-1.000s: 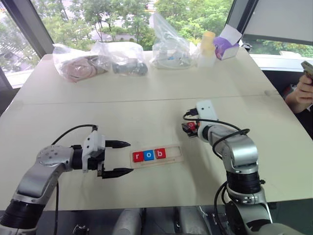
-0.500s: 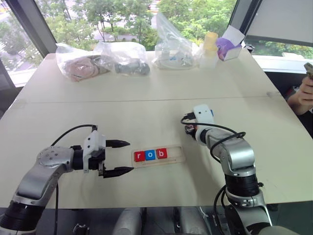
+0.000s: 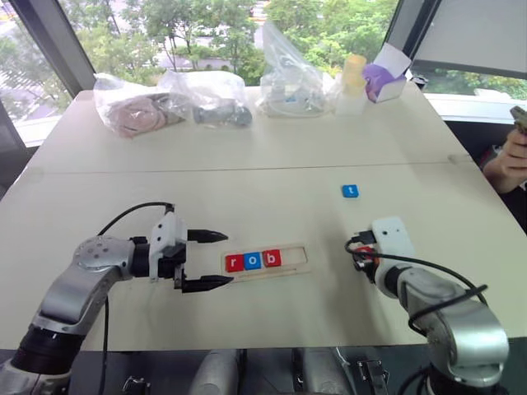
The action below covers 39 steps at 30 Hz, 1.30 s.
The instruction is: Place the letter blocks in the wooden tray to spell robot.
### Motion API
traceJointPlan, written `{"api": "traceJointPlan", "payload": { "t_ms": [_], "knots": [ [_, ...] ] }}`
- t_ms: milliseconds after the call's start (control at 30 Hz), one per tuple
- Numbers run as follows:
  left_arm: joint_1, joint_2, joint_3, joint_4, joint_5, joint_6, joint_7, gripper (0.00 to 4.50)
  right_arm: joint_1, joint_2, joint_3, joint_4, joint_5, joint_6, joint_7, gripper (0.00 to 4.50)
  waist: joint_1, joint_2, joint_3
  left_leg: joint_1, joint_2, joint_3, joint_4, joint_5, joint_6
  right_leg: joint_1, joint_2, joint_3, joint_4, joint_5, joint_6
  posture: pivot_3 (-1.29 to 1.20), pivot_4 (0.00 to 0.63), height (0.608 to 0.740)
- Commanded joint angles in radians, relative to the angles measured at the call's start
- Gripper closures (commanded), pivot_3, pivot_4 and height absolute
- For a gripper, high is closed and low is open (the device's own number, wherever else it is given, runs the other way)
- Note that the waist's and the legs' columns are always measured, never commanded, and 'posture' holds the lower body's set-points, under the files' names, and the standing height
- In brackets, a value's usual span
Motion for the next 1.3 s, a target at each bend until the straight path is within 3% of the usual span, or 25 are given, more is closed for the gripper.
{"api": "traceJointPlan", "payload": {
  "t_ms": [33,200,667,833,900,1000,1100,1167,1300],
  "knots": [
    [-0.028,-0.008,-0.01,0.012,0.006,-0.007,-0.011,0.0,0.031,0.022,-0.018,-0.013,0.027,0.03,-0.005,3.32,0.0,-0.001,0.0,0.0,0.0,0.0,0.0,0.0,0.0,0.0,0.001,0.0,0.0,0.0,0.0,0.0,0.15,0.74],
    [-0.046,-0.01,-0.015,0.025,0.008,-0.009,-0.023,0.0,-0.053,0.105,-0.036,0.034,0.019,0.03,-0.059,3.32,-0.008,-0.002,-0.001,0.001,0.003,0.001,0.001,0.0,0.0,0.0,0.004,0.0,0.0,0.001,-0.001,0.0,0.15,0.74],
    [-0.008,0.022,-0.008,-0.008,0.005,-0.026,-0.066,0.0,-0.13,0.1,-0.018,0.097,0.057,0.03,-0.075,3.32,-0.006,-0.001,-0.001,0.001,0.004,0.001,0.0,0.0,-0.001,-0.001,0.005,0.001,0.0,0.001,-0.003,0.0,0.15,0.74],
    [-0.002,0.018,-0.007,0.006,0.011,-0.044,-0.067,0.0,-0.134,0.077,-0.018,0.092,0.086,0.03,-0.063,0.72,-0.005,-0.001,-0.001,0.001,0.004,0.001,0.0,0.0,-0.001,-0.001,0.005,0.001,0.0,0.002,-0.003,0.0,0.15,0.74],
    [0.002,0.018,-0.007,0.016,0.015,-0.056,-0.07,0.0,-0.139,0.015,-0.014,0.074,0.102,0.03,-0.039,0.05,-0.003,-0.001,-0.001,0.001,0.004,0.001,0.0,0.0,-0.001,-0.001,0.005,0.001,-0.001,0.002,-0.003,0.0,0.15,0.74],
    [0.001,0.014,-0.007,0.031,0.021,-0.068,-0.07,0.0,-0.154,-0.195,0.035,0.03,0.176,-0.034,0.098,0.05,0.0,0.002,0.001,0.0,0.004,0.001,0.0,0.0,-0.001,-0.001,0.004,0.001,-0.001,0.002,-0.003,0.0,0.15,0.74],
    [-0.006,0.009,-0.011,0.042,0.024,-0.076,-0.072,0.0,-0.129,-0.435,0.075,0.036,0.221,-0.234,0.278,0.05,-0.001,0.001,0.001,-0.001,0.004,0.002,0.0,0.0,0.0,0.0,0.004,0.0,-0.002,0.001,-0.002,0.0,0.15,0.74],
    [-0.012,0.0,-0.014,0.055,0.031,-0.089,-0.072,0.0,-0.058,-0.601,0.07,0.101,0.197,-0.553,0.479,0.05,-0.001,0.0,0.001,-0.001,0.004,0.002,0.0,0.0,0.0,0.0,0.005,0.0,-0.003,0.001,-0.001,0.0,0.15,0.74],
    [-0.029,-0.026,-0.011,0.087,0.042,-0.117,-0.062,0.0,0.012,-0.718,-0.009,0.354,0.243,-0.895,0.764,0.05,-0.003,-0.002,0.002,0.0,0.005,0.004,0.0,0.0,0.001,0.002,0.005,-0.001,-0.004,0.0,0.0,0.0,0.15,0.74]
  ]
}}
